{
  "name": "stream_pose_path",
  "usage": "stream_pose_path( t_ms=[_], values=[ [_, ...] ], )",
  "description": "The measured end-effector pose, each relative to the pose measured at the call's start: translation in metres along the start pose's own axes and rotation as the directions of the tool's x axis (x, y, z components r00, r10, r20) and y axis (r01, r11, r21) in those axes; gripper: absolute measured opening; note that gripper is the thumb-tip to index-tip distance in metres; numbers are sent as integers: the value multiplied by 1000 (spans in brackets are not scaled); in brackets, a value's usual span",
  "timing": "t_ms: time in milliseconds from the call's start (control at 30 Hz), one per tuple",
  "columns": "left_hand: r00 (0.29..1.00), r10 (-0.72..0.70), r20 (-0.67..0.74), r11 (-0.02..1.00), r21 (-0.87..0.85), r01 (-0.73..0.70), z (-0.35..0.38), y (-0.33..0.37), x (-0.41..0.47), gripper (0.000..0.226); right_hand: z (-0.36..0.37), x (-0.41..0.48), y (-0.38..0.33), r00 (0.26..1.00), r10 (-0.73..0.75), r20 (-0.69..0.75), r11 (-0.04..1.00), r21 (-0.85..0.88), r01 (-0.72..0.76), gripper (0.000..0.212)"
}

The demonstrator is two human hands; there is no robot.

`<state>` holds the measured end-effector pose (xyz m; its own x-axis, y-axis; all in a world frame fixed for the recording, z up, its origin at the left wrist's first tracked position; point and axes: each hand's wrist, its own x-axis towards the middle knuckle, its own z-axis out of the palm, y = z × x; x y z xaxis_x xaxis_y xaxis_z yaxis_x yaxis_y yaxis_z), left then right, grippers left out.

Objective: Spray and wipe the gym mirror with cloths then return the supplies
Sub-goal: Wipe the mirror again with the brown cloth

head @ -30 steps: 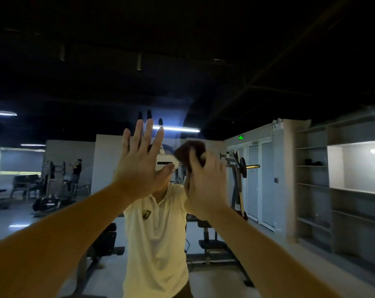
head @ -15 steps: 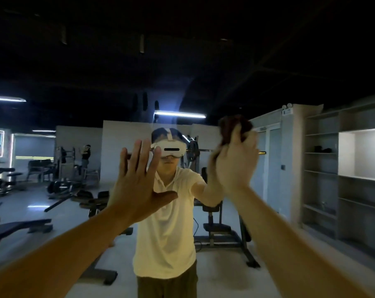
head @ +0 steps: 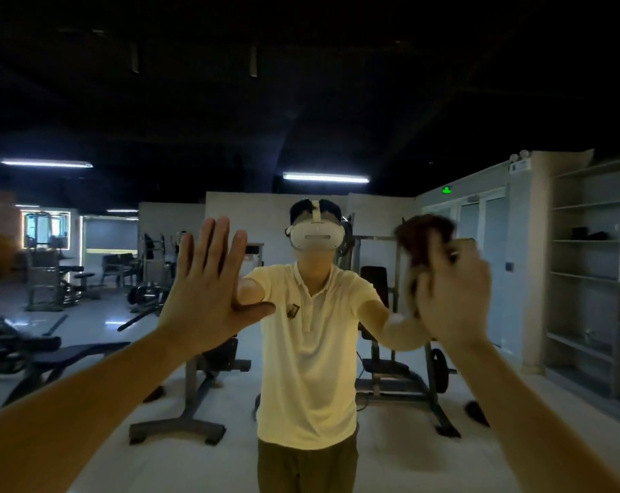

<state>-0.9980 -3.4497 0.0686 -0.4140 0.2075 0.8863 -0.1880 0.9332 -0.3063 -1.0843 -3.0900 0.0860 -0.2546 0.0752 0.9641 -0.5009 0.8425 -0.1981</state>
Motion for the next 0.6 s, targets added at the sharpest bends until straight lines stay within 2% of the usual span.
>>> stream_pose_path(
  t_ms=[33,100,167,233,400,467,533,600],
  values=[
    [1000,-14,3,1000,2,14,0,3,0,125,1,2,11,987,138,-79,990,-15,-140,50],
    [997,-69,22,998,3,69,-2,11,-1,126,13,1,6,931,313,-190,950,46,-310,59],
    [991,-126,40,992,-8,126,-2,20,-1,127,19,-6,-24,919,340,-199,939,125,-321,58],
    [986,-149,68,988,-18,151,-3,25,0,129,22,-14,-57,938,332,-97,924,232,-303,59],
    [982,-161,100,987,-10,162,-6,24,-2,132,50,-46,-131,995,95,-38,984,155,-88,64],
    [983,-144,111,989,-10,146,-6,21,-3,134,63,-57,-151,1000,11,-5,987,161,-10,56],
    [987,-112,114,993,-34,117,-7,17,-5,132,69,-72,-165,993,-112,34,976,193,103,48],
    [992,-82,96,993,-71,89,-8,12,-7,129,71,-87,-169,955,-286,79,941,212,264,47]
  ],
)
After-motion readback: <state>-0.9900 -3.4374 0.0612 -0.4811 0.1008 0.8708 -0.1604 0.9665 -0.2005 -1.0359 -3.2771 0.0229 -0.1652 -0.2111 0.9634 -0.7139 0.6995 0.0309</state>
